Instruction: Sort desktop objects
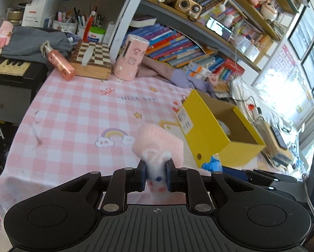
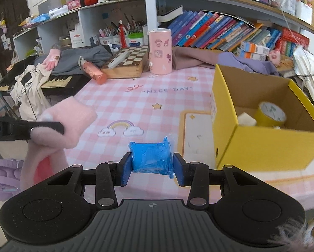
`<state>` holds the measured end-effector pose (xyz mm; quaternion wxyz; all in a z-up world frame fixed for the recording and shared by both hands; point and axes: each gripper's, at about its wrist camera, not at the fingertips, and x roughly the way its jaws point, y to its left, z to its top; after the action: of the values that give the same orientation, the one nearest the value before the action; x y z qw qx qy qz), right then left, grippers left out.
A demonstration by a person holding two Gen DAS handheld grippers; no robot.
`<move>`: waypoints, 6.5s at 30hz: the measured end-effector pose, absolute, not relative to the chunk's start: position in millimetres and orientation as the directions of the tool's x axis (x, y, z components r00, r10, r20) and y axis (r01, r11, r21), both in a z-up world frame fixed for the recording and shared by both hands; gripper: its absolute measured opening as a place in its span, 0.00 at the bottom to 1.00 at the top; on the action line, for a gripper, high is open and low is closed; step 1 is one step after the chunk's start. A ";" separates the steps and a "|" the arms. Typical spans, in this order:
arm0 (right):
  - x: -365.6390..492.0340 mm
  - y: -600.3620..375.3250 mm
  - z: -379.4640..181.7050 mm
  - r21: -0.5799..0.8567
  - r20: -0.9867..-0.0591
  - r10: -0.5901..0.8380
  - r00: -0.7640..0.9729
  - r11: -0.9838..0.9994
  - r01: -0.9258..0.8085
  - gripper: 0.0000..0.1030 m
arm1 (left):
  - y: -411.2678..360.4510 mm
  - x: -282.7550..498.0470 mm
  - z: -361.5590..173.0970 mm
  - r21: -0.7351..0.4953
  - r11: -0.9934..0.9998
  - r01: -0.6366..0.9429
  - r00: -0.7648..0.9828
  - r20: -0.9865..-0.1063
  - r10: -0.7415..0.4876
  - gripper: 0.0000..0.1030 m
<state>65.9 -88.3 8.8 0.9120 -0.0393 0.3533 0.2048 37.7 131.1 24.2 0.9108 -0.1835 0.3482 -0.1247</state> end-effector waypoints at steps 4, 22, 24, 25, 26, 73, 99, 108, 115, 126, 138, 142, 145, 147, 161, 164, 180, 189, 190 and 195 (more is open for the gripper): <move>44.5 -91.5 7.9 0.080 -0.658 0.332 0.676 0.923 -0.376 0.37 | 128.9 23.5 21.4 -0.433 0.893 0.122 0.709 -0.592 -0.384 0.16; -18.4 -127.9 -3.7 0.106 -0.702 0.222 0.677 0.972 -0.210 0.37 | 87.7 6.2 12.1 -0.464 0.839 0.284 0.585 -0.610 -0.535 0.16; -22.2 -132.6 -4.7 0.103 -0.706 0.208 0.677 0.976 -0.193 0.37 | 79.4 7.4 10.8 -0.465 0.829 0.309 0.563 -0.613 -0.554 0.16; -24.1 -136.1 -5.0 0.103 -0.707 0.198 0.678 0.978 -0.179 0.37 | 75.6 8.2 10.2 -0.465 0.826 0.319 0.555 -0.615 -0.560 0.16; -25.9 -139.6 -5.5 0.104 -0.709 0.190 0.680 0.981 -0.165 0.37 | 71.6 9.3 9.8 -0.465 0.822 0.329 0.546 -0.617 -0.567 0.17; 13.2 -290.5 -11.2 0.100 -0.752 0.055 0.656 0.994 0.032 0.37 | -93.0 77.9 0.2 -0.475 0.742 0.473 0.381 -0.650 -0.658 0.17; 120.3 -343.7 32.9 0.195 -0.624 0.294 0.724 0.956 -0.220 0.37 | -134.0 132.8 50.6 -0.390 0.831 0.397 0.626 -0.547 -0.556 0.17; 192.3 -334.4 49.3 0.176 -0.549 0.368 0.751 0.929 -0.326 0.37 | -136.4 186.1 63.7 -0.269 0.900 0.344 0.735 -0.520 -0.436 0.17; 263.5 -305.9 18.0 0.081 -0.629 0.367 0.686 0.908 -0.412 0.37 | -142.3 249.9 37.8 -0.170 0.946 0.274 0.722 -0.613 -0.319 0.17; 327.9 -269.8 -16.7 -0.012 -0.762 0.328 0.558 0.855 -0.519 0.37 | -144.0 282.6 9.6 -0.096 0.971 0.217 0.693 -0.685 -0.223 0.20; 334.1 -268.9 -17.9 -0.017 -0.760 0.330 0.560 0.851 -0.525 0.40 | -137.3 278.4 8.1 -0.105 0.982 0.156 0.731 -0.657 -0.187 0.34; 331.3 -273.5 -13.8 -0.003 -0.740 0.344 0.578 0.858 -0.514 0.46 | -132.8 271.5 13.7 -0.123 0.979 0.161 0.744 -0.636 -0.202 0.35; 327.1 -276.9 -9.6 0.012 -0.726 0.353 0.591 0.865 -0.502 0.51 | -131.3 266.7 17.8 -0.124 0.980 0.154 0.753 -0.628 -0.197 0.36; 321.5 -279.6 -5.6 0.014 -0.713 0.355 0.605 0.870 -0.493 0.51 | -129.9 261.9 21.7 -0.130 0.980 0.154 0.760 -0.618 -0.201 0.40; 255.1 -285.3 30.5 -0.031 -0.620 0.353 0.701 0.881 -0.471 0.52 | -112.7 197.1 48.3 -0.188 0.971 0.146 0.818 -0.529 -0.225 0.48; 238.7 -282.9 38.6 -0.041 -0.595 0.358 0.719 0.881 -0.472 0.53 | -102.3 180.3 53.6 -0.191 0.973 0.127 0.831 -0.515 -0.210 0.50; 159.3 -273.8 49.7 0.003 -0.536 0.315 0.783 0.928 -0.372 0.64 | -57.3 101.8 59.3 -0.121 0.993 0.003 0.870 -0.489 -0.063 0.79; 115.1 -259.8 36.9 0.018 -0.551 0.298 0.780 0.938 -0.346 0.64 | -40.2 63.1 47.4 -0.115 0.993 -0.030 0.854 -0.518 -0.034 0.83; 110.5 -258.7 35.0 0.023 -0.555 0.294 0.778 0.940 -0.339 0.64 | -39.0 58.2 46.2 -0.116 0.993 -0.034 0.852 -0.522 -0.032 0.83; 84.2 -256.2 28.9 0.062 -0.570 0.264 0.778 0.958 -0.280 0.67 | -38.4 33.8 40.7 -0.108 0.992 -0.065 0.841 -0.542 -0.004 0.87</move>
<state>84.2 -256.2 28.9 0.9427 -0.0133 0.3005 0.1443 33.8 -38.4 40.7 0.9574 -0.0610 0.2818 0.0158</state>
